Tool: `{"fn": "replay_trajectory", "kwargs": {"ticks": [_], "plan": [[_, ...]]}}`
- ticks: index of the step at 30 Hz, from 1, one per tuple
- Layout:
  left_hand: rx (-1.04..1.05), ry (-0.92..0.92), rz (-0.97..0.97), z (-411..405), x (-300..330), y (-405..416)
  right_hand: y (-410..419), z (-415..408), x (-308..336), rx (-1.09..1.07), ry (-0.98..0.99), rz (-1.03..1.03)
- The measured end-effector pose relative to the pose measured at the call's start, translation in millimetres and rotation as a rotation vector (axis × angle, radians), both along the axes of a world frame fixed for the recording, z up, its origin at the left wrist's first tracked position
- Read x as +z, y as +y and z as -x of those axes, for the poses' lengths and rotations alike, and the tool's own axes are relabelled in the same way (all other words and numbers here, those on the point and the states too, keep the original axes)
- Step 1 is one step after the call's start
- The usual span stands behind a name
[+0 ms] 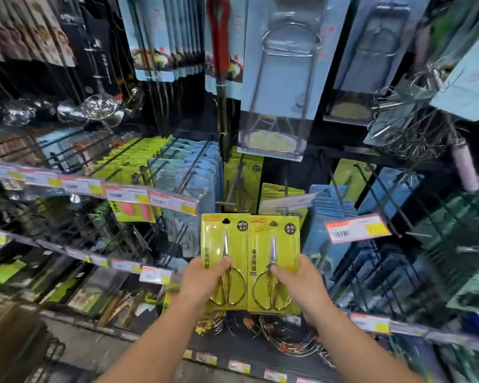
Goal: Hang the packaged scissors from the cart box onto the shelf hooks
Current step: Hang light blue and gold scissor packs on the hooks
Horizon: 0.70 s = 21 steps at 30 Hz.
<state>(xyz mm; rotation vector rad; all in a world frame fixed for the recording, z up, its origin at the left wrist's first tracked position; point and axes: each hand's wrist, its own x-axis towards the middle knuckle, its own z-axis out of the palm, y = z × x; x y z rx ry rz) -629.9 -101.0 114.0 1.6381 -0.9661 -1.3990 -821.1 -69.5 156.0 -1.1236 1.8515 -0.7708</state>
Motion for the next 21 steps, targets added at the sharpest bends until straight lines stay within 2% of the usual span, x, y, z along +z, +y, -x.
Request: {"fn": "replay_trajectory", "kwargs": {"ticks": [21], "plan": [[-0.082, 0.043, -0.023, -14, 0, -31, -30, 4, -14, -0.128, -0.028, 0.038]]}}
